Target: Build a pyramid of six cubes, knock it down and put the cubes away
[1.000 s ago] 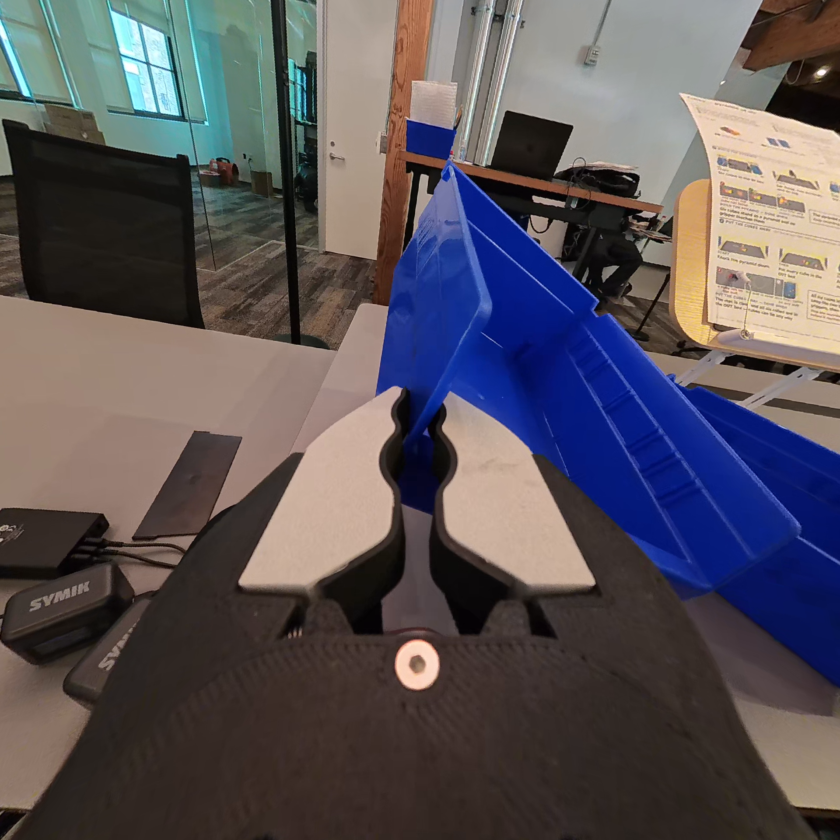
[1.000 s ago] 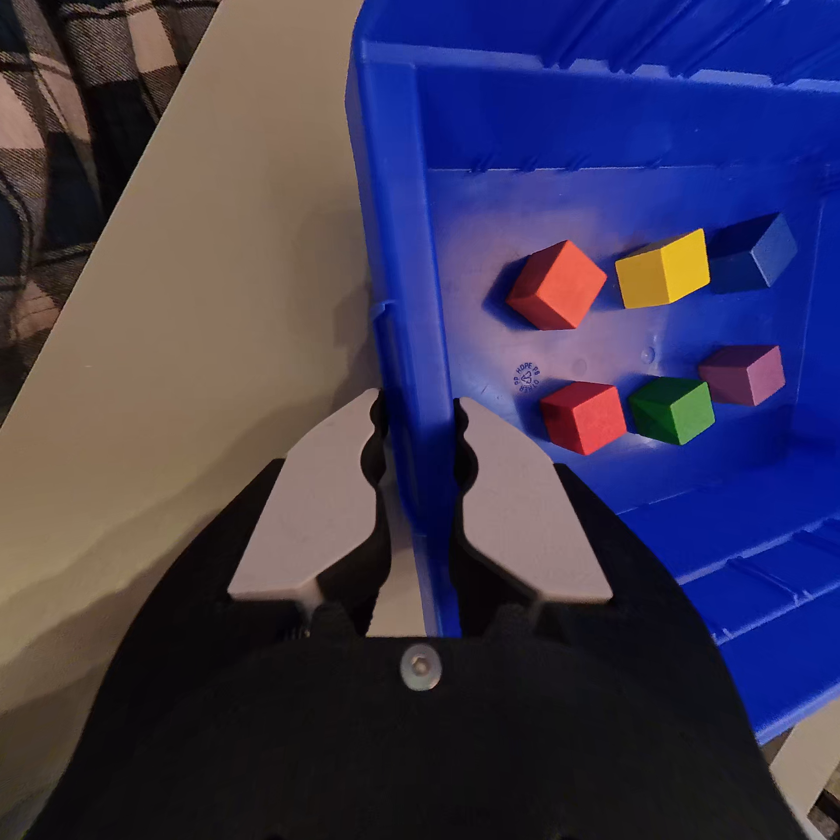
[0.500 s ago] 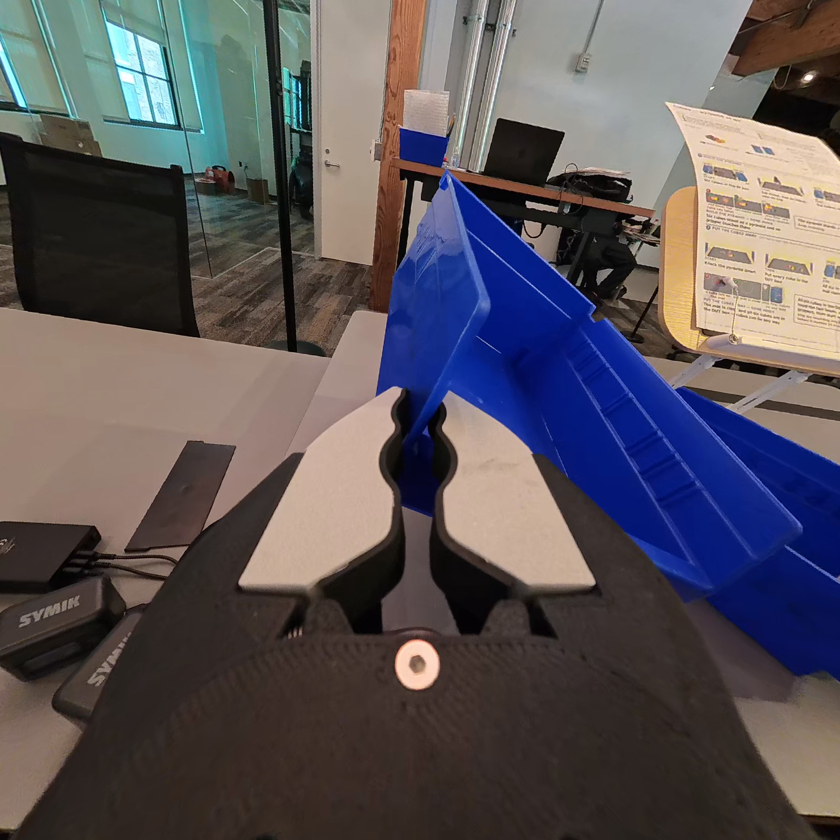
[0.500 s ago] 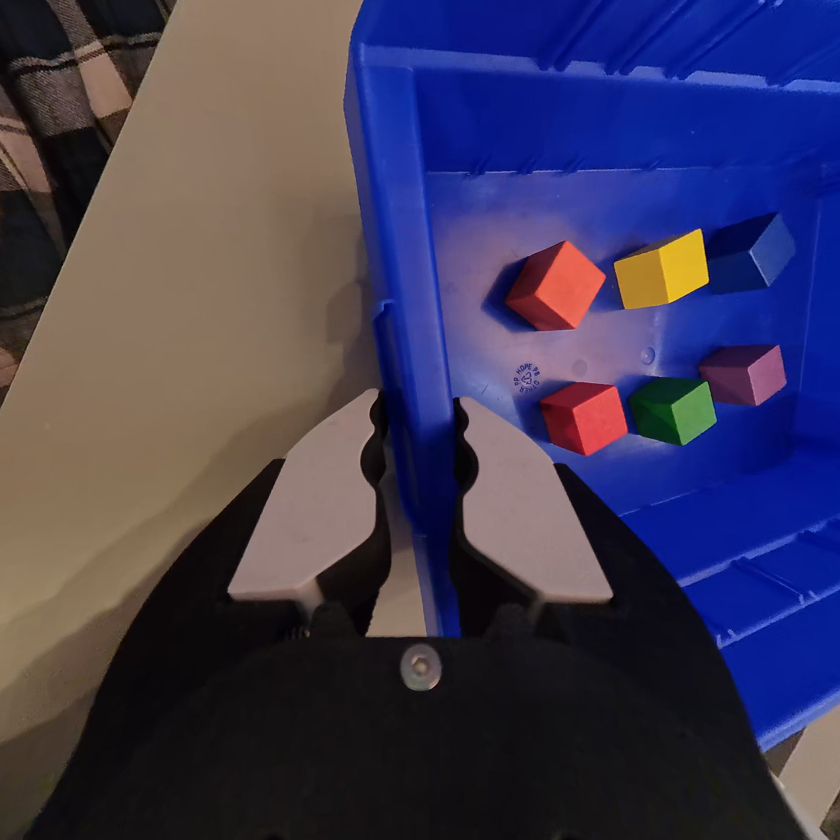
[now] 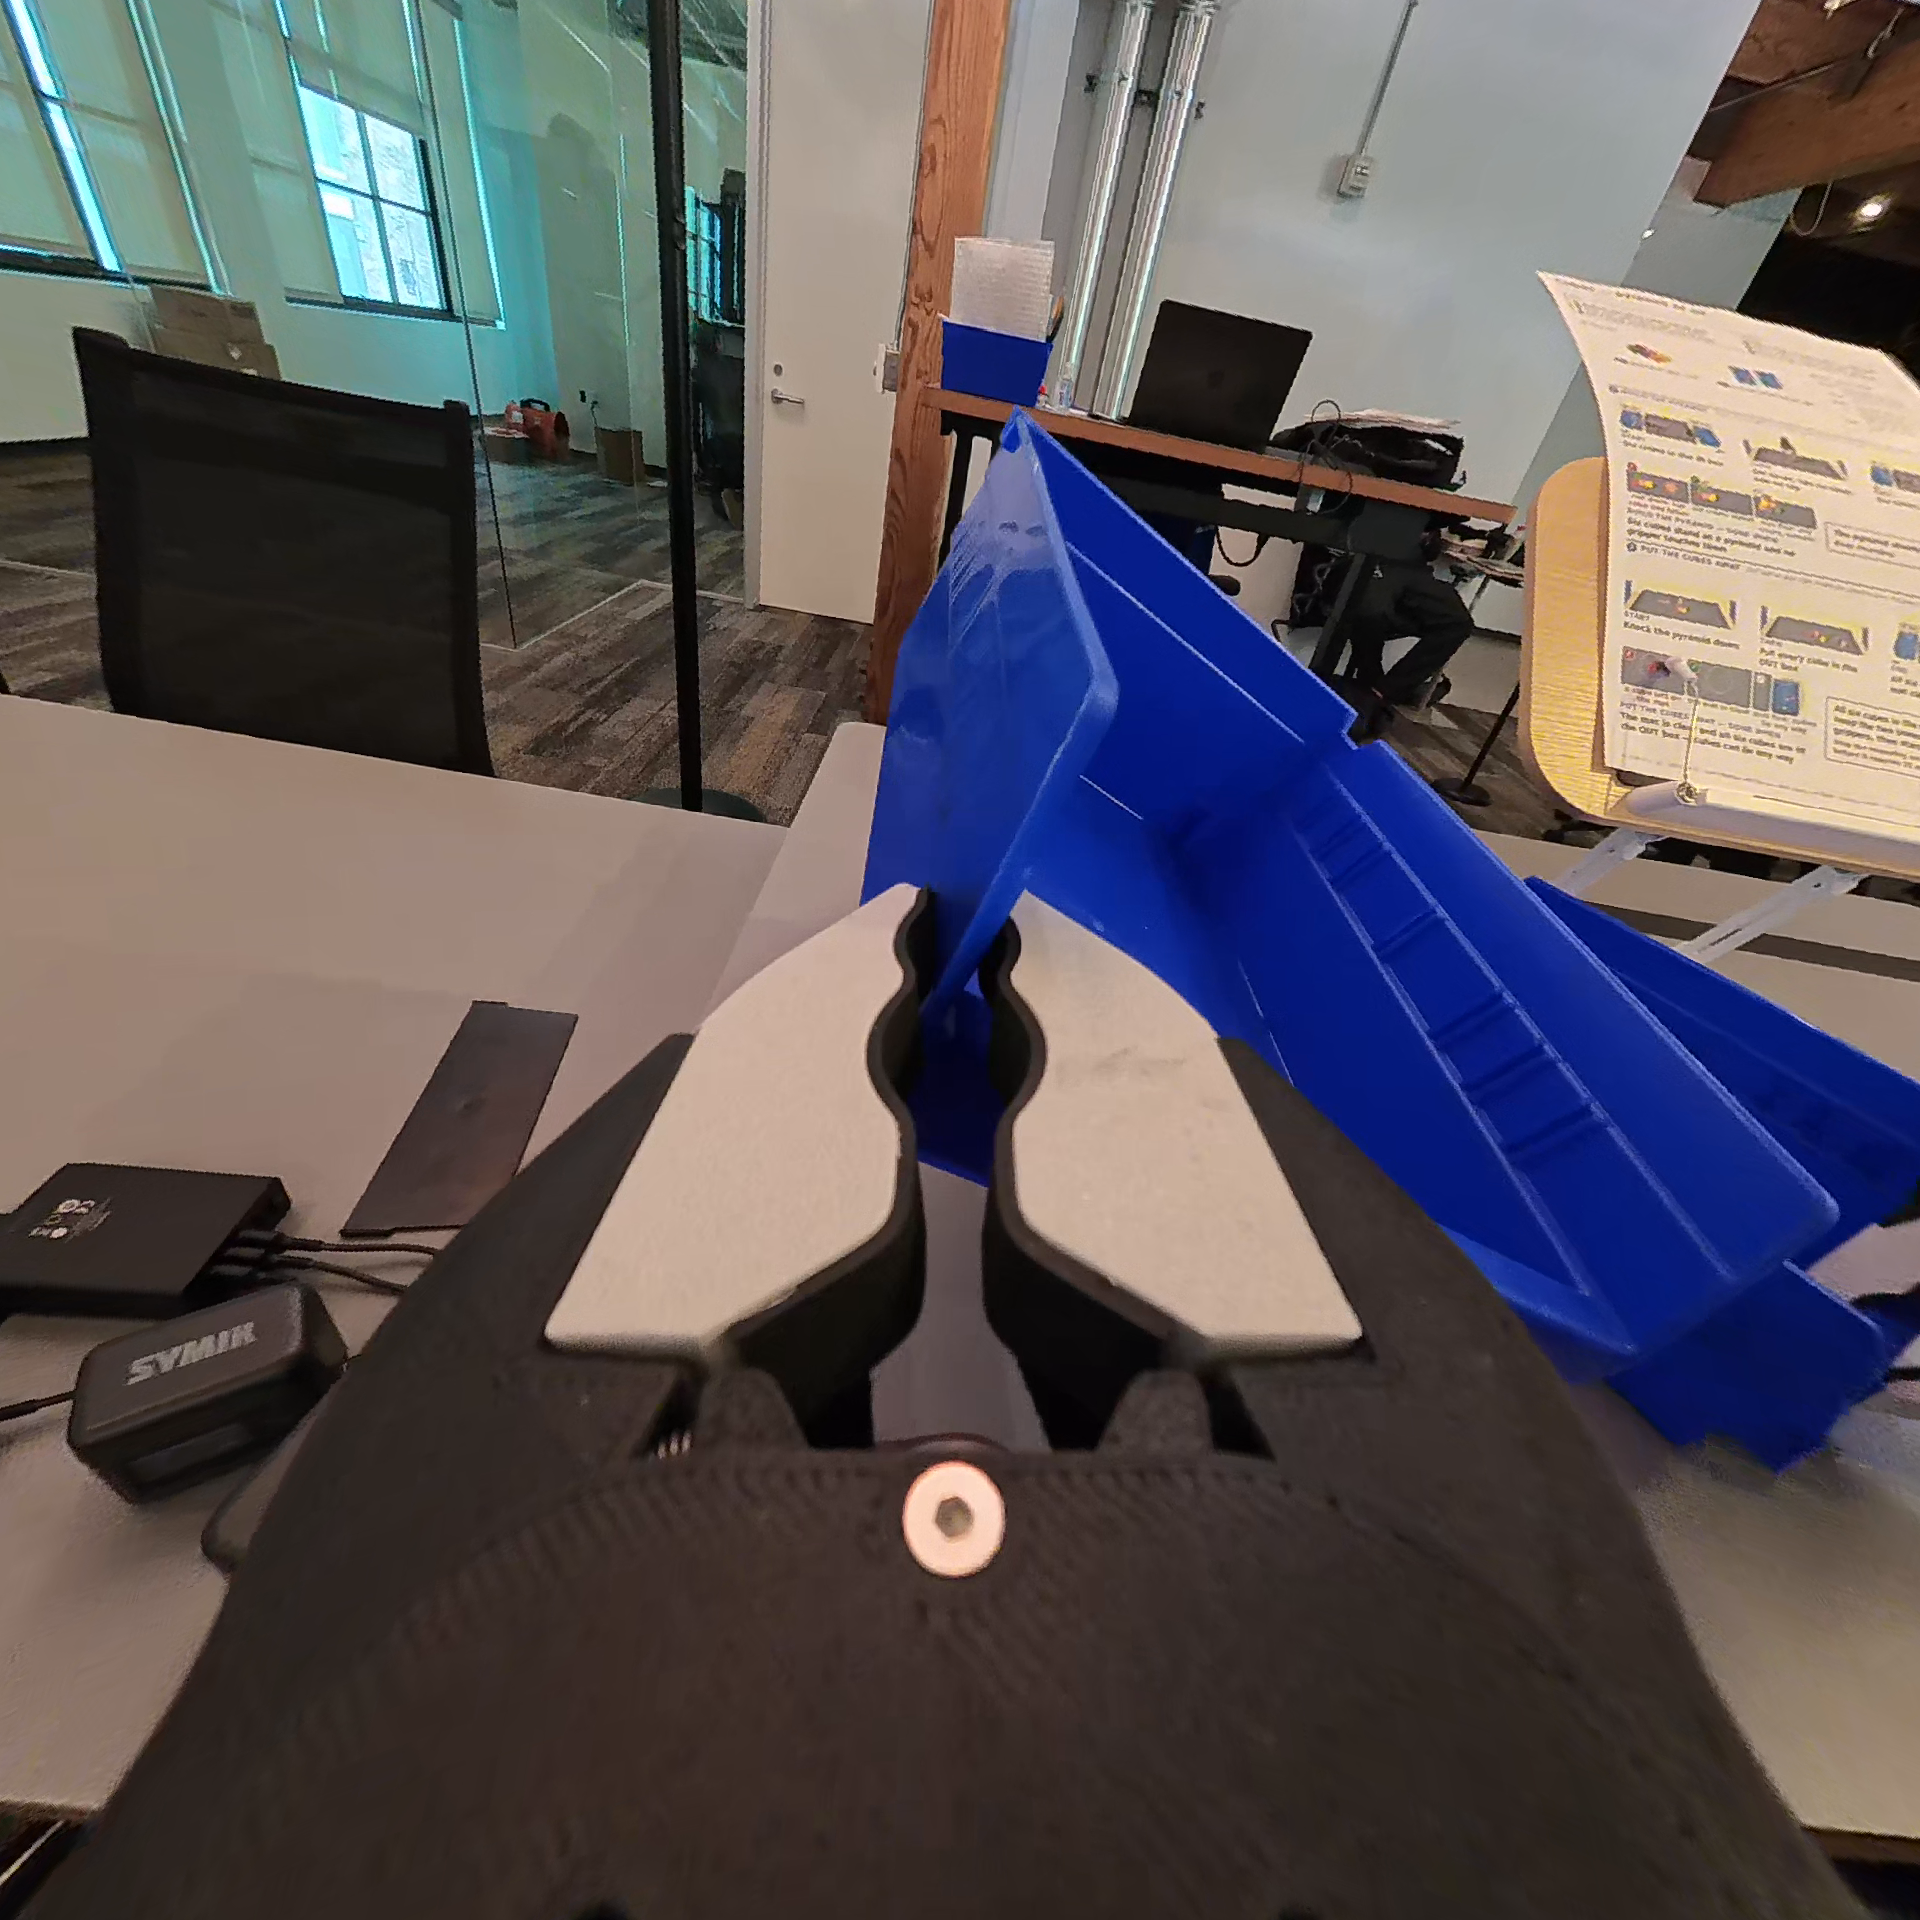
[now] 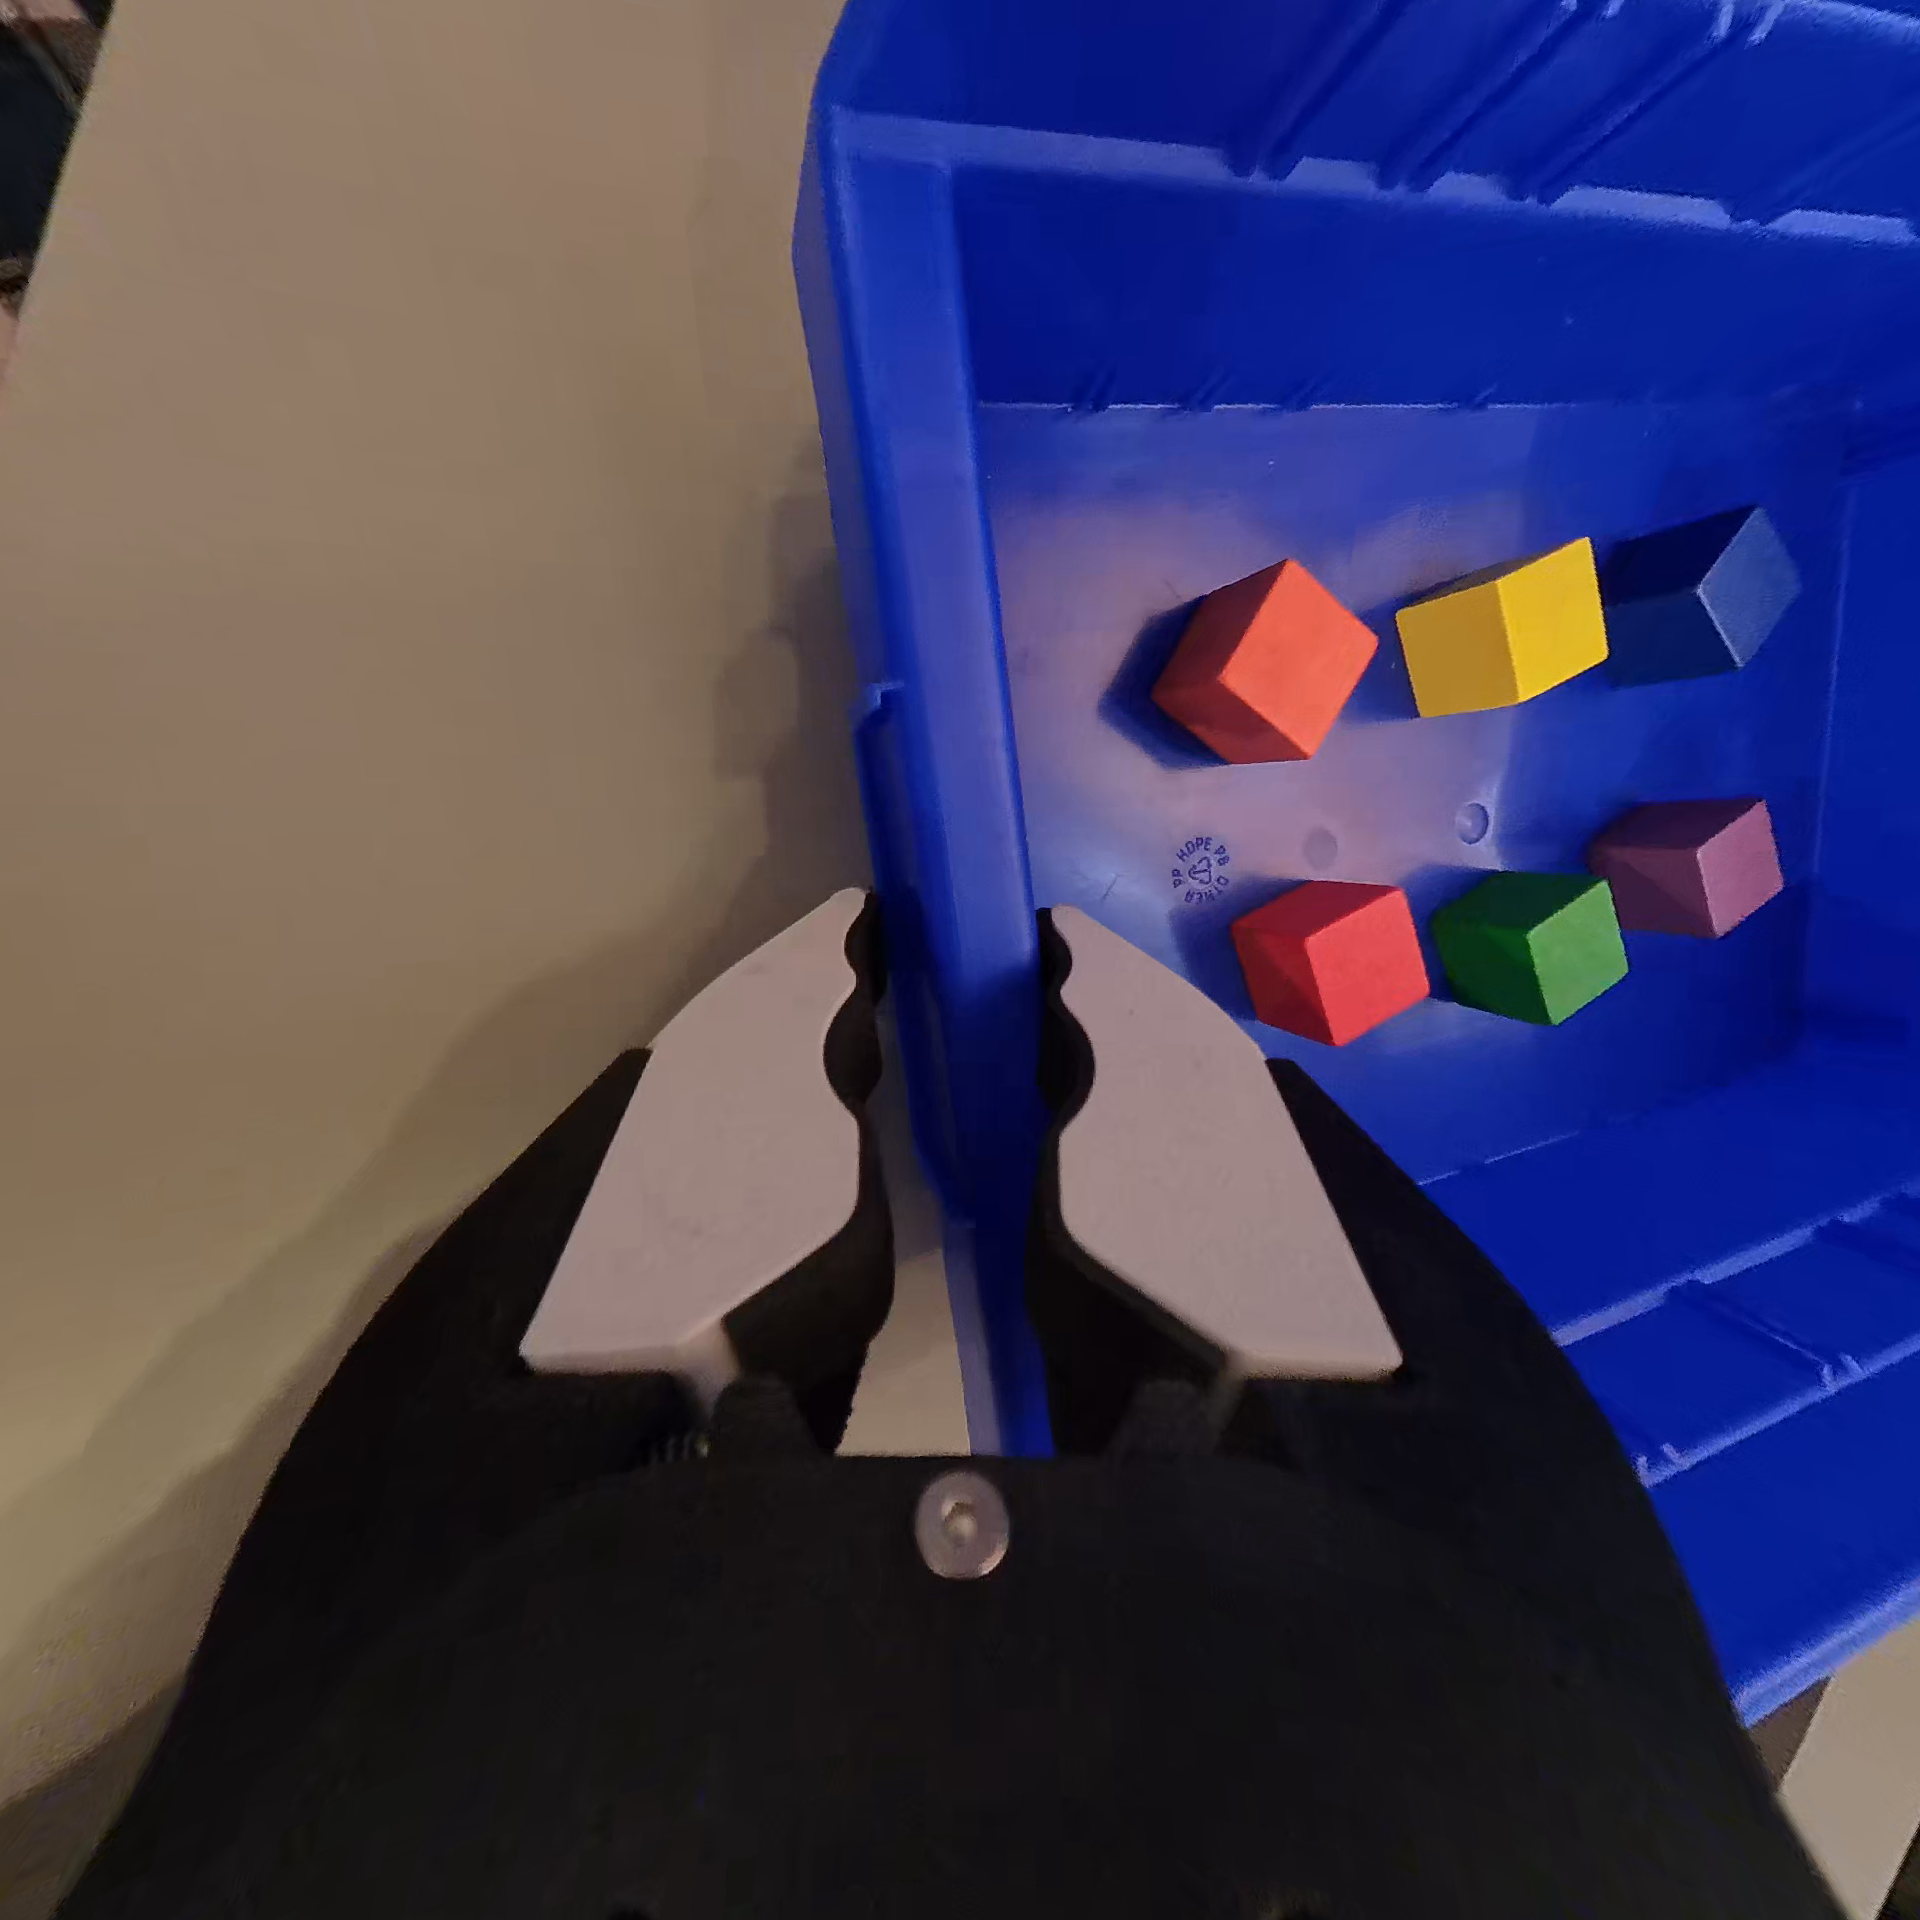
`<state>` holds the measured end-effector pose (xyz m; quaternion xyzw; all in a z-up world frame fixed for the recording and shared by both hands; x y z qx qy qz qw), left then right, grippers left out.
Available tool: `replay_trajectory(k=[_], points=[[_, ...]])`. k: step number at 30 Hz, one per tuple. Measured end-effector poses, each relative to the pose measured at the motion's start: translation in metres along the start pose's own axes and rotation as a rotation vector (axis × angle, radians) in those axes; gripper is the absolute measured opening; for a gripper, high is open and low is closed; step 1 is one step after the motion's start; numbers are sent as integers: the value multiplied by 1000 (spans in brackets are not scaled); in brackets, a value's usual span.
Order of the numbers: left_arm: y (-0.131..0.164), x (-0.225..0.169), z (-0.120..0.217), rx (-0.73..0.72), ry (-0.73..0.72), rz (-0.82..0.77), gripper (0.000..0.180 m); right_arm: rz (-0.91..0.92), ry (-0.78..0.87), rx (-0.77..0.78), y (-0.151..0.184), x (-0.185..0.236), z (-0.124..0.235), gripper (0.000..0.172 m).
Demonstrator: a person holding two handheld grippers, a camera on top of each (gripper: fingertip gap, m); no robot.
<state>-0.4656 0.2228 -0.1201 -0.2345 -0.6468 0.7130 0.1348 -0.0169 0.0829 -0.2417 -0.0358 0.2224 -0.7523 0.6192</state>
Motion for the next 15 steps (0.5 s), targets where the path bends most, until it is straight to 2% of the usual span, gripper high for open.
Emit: replay_trajectory(k=[15], points=[[-5, 44, 40, -41, -61, 23, 7, -229, 83, 47, -46, -80, -39, 27]])
Point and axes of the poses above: each gripper's, where its closed fingertips meet, z back along the fingers, y out of its underside, x = y × z across the jaws, the point moved 10 cm from there along z, back along the fingers, and after that the axes turned 5 degrees about -y, right-handed, at the moved point
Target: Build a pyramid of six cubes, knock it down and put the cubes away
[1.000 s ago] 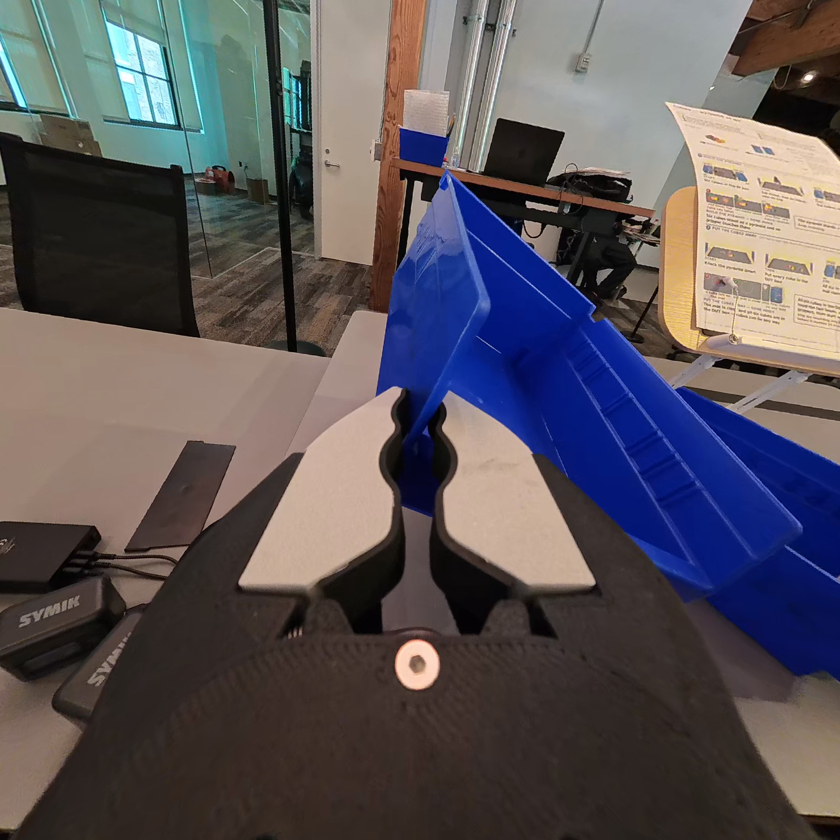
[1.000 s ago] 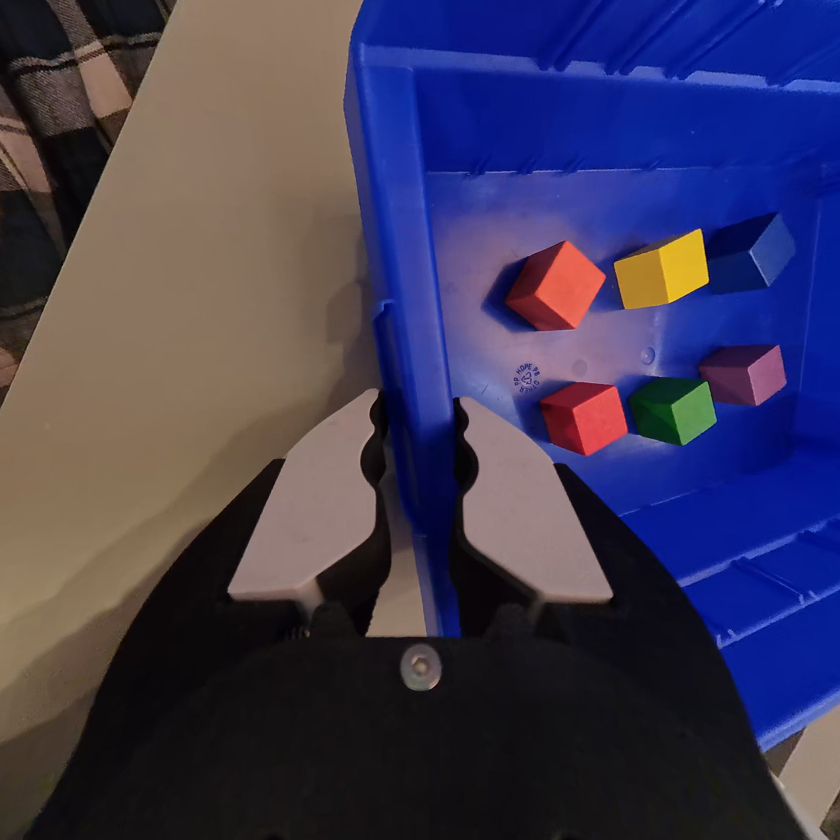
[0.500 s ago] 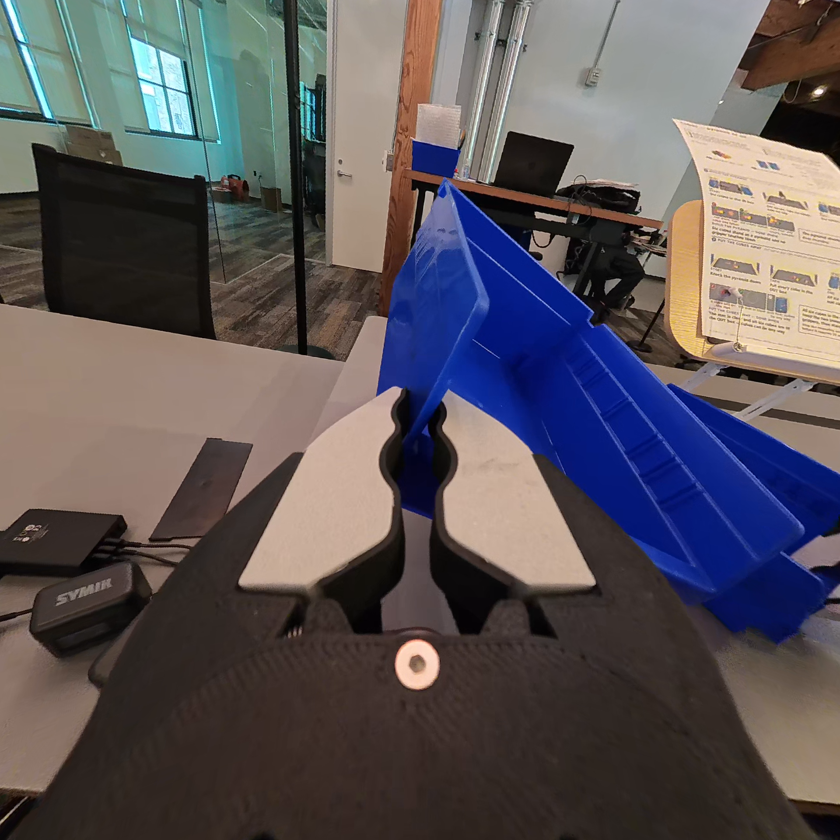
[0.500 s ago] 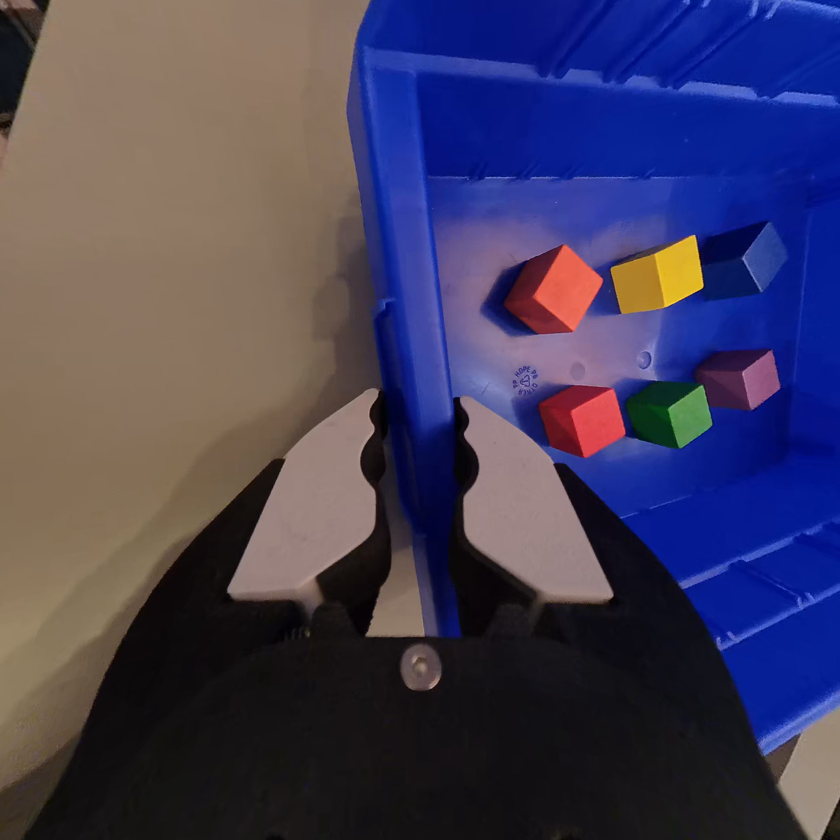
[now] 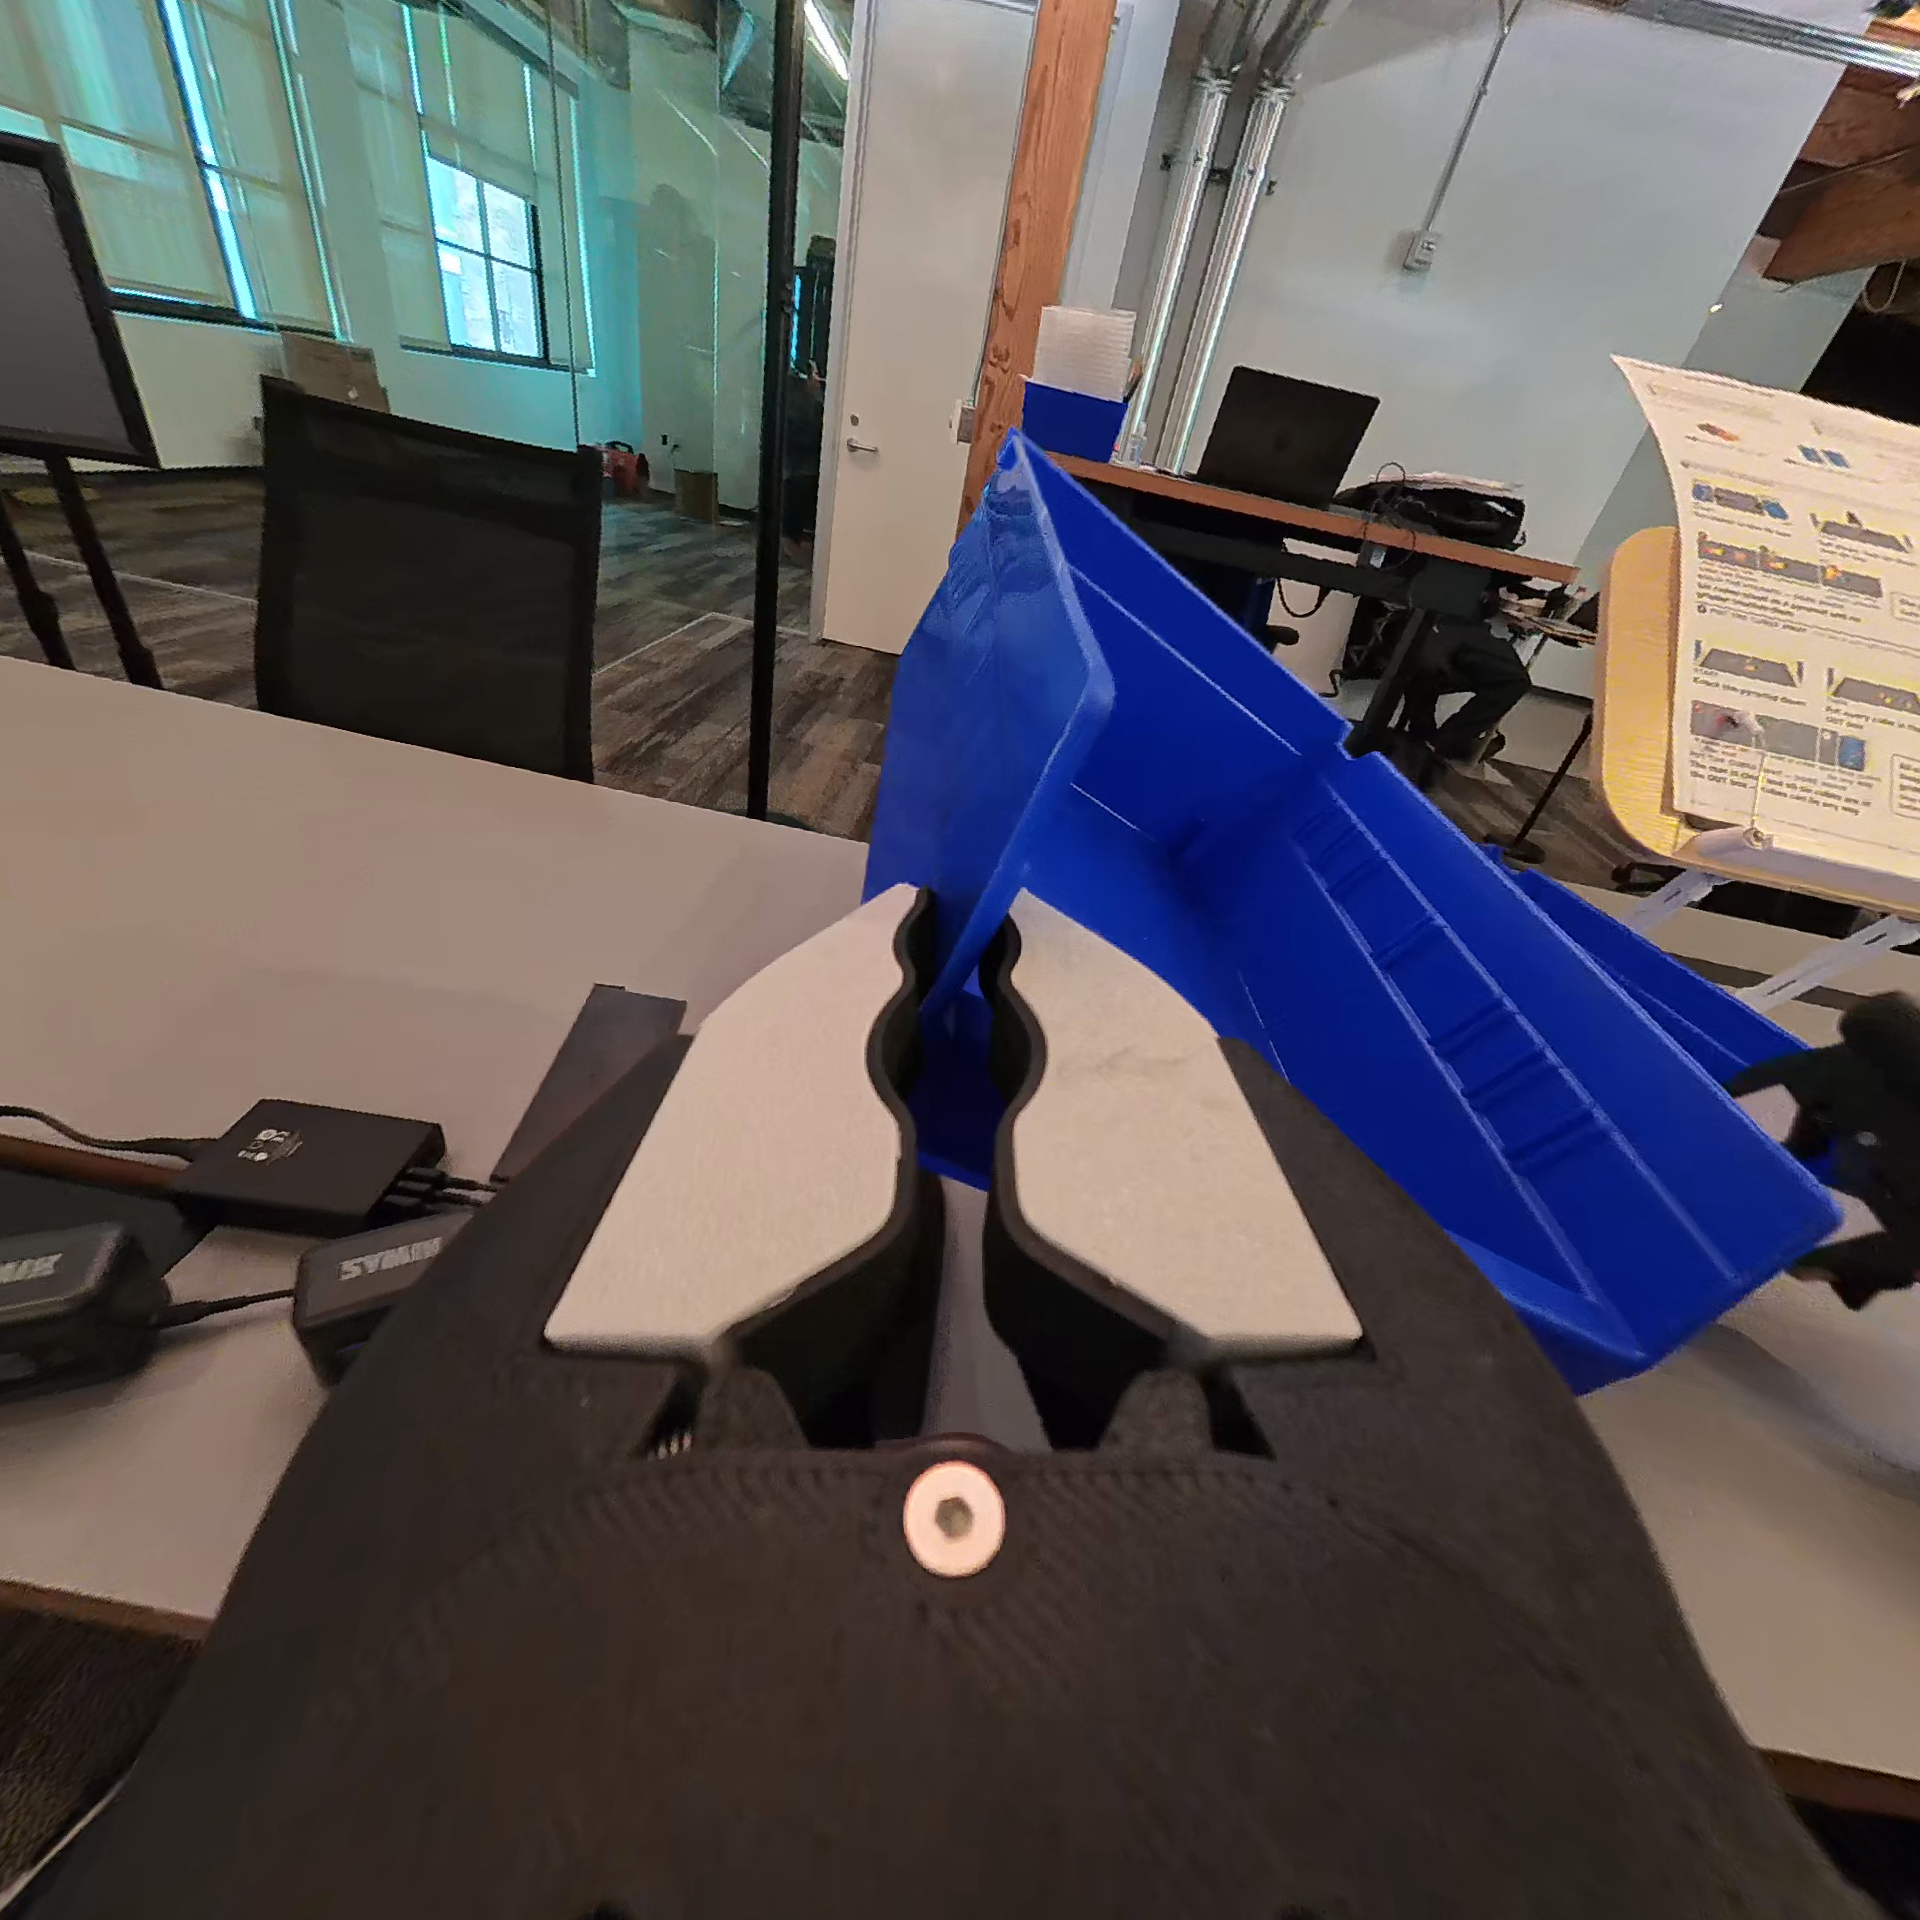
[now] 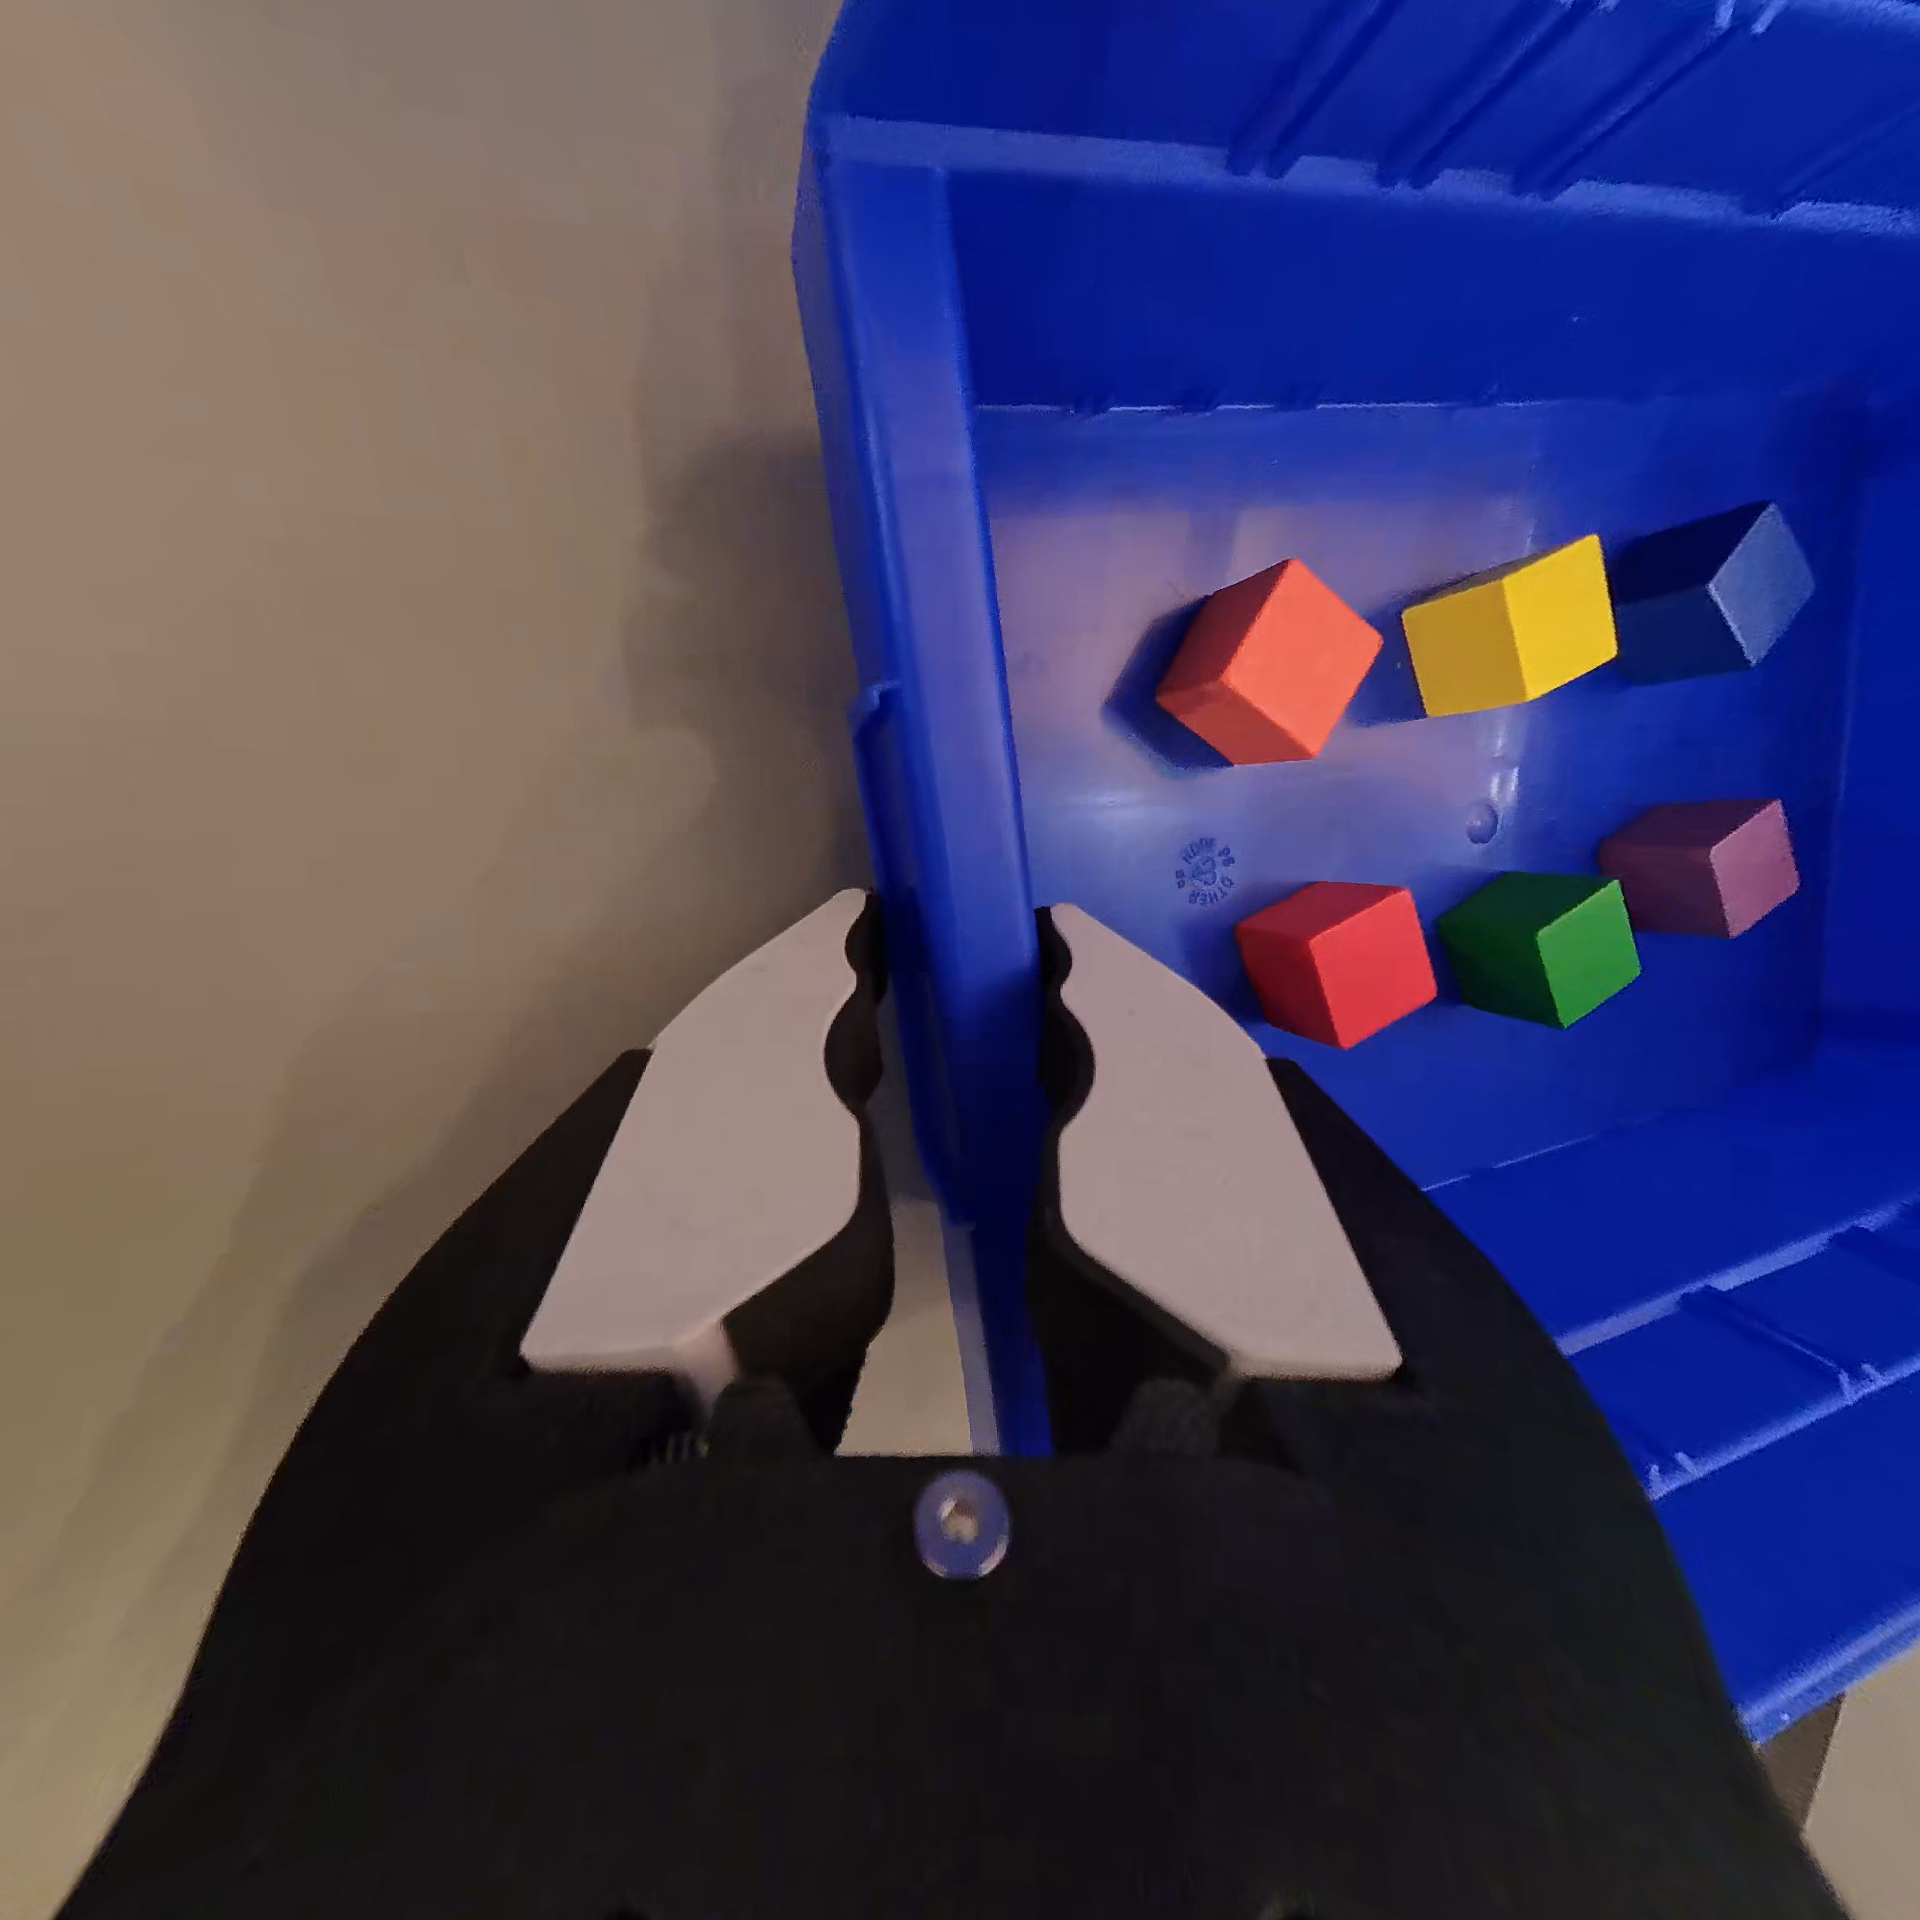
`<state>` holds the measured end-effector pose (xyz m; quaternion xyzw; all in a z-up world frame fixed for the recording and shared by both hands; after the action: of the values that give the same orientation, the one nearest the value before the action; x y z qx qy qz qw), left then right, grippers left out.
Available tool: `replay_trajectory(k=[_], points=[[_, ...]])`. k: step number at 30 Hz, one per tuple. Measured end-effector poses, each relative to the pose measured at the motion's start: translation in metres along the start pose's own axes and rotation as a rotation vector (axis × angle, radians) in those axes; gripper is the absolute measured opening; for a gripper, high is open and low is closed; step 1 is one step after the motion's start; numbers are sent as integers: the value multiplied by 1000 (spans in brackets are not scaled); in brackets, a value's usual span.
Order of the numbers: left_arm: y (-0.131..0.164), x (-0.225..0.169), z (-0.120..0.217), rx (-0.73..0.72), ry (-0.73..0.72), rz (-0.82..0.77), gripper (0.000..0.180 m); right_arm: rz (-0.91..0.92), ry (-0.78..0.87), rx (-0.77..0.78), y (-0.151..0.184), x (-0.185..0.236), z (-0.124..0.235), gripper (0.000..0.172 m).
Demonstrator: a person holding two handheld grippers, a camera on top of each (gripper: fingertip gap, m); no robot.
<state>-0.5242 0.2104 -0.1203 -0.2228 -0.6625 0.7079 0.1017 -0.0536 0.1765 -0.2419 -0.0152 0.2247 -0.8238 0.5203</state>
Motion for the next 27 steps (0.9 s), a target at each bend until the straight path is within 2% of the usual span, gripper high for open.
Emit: replay_trajectory(k=[19, 24, 27], points=[[4, 41, 17, -12, -39, 20, 8, -187, 81, 47, -93, -110, -66, 27], [2, 42, 19, -38, -1, 56, 10, -207, 91, 54, -107, -138, -79, 27], [0, 39, 19, -14, -11, 20, 11, -206, 85, 53, -108, -149, -82, 27]])
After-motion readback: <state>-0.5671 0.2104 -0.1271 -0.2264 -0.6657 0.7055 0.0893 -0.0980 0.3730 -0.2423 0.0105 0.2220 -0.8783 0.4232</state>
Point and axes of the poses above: each gripper's, where its closed fingertips meet, z back along the fingers, y out of its underside, x = y × z across the jaws, the point moved 10 cm from there along z, back along the fingers, and after that the axes turned 5 degrees about -y, right-handed, at the moved point
